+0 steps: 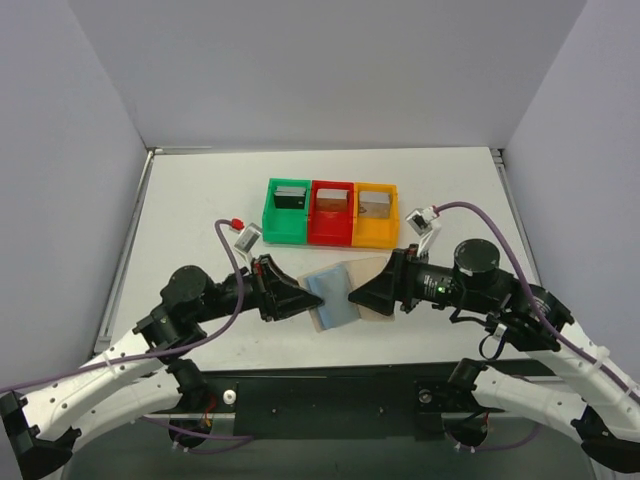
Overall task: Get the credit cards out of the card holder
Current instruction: Open the card holder, then place the card holder at the center of the board.
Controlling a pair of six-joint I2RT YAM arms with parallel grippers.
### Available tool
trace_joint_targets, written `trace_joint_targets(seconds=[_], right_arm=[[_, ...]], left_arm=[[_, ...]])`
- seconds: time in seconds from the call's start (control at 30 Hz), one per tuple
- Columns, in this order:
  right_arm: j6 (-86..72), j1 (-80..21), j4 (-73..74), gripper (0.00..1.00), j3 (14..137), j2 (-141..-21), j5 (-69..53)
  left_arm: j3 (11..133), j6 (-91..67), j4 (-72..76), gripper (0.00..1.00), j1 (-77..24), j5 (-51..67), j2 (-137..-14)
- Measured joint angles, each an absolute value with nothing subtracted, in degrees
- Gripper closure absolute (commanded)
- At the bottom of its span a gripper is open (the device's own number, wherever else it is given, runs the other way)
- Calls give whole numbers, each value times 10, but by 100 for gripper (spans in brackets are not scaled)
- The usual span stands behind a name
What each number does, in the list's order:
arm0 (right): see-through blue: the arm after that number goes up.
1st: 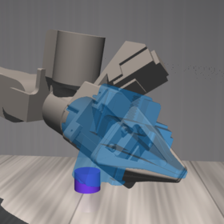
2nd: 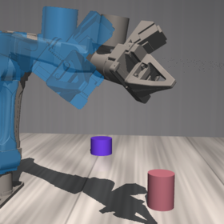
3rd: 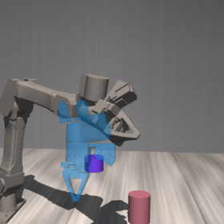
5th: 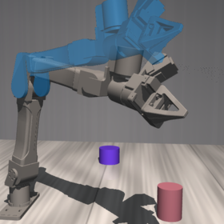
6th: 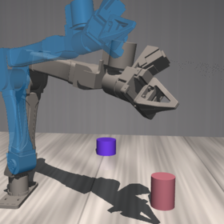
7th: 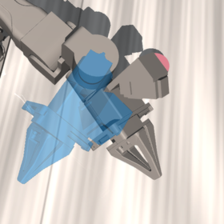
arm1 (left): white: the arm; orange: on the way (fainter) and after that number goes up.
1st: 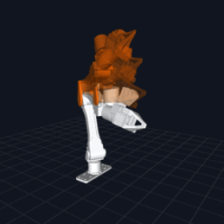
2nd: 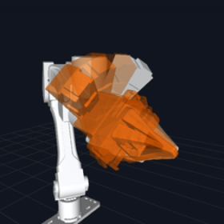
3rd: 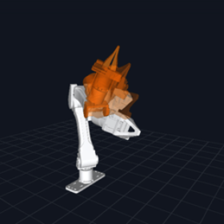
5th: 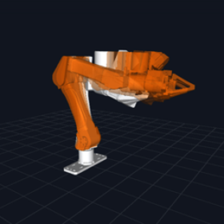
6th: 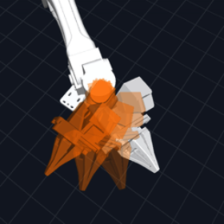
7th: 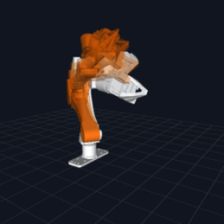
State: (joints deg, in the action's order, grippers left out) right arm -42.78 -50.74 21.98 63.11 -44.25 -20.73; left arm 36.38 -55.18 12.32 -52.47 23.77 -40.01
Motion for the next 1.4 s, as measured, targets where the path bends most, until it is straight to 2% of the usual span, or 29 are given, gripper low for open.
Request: trace_joint_targets(seconds=[0.13, 0.43, 0.87, 1.0, 1.17, 1.23, 1.3, 1.33, 1.37, 1.4], right_arm=[[-418, -516, 222, 37, 630, -465, -198], [-402, -526, 275, 36, 630, -445, -75], [-401, -531, 270, 34, 638, -525, -86], [-404, -533, 246, 44, 633, -530, -100], [-408, -533, 220, 80, 627, -535, -122], [-410, -533, 213, 88, 619, -537, -125], [-413, -532, 208, 95, 612, -539, -127], [-416, -532, 203, 100, 608, -540, -129], [-419, -531, 199, 100, 603, -540, -132], [-422, -529, 194, 100, 599, -539, -136]], left_arm=[[442, -528, 51, 100, -525, 234, -419], [546, -481, -159, 100, -525, 145, -487], [551, -475, -214, 100, -536, 133, -506], [551, -475, -214, 100, -539, 135, -506], [551, -475, -214, 100, -539, 137, -505], [550, -474, -215, 100, -539, 137, -502], [547, -474, -217, 92, -539, 137, -496], [544, -474, -218, 85, -539, 137, -493], [541, -474, -219, 82, -539, 137, -489], [538, -473, -220, 74, -539, 136, -485]])
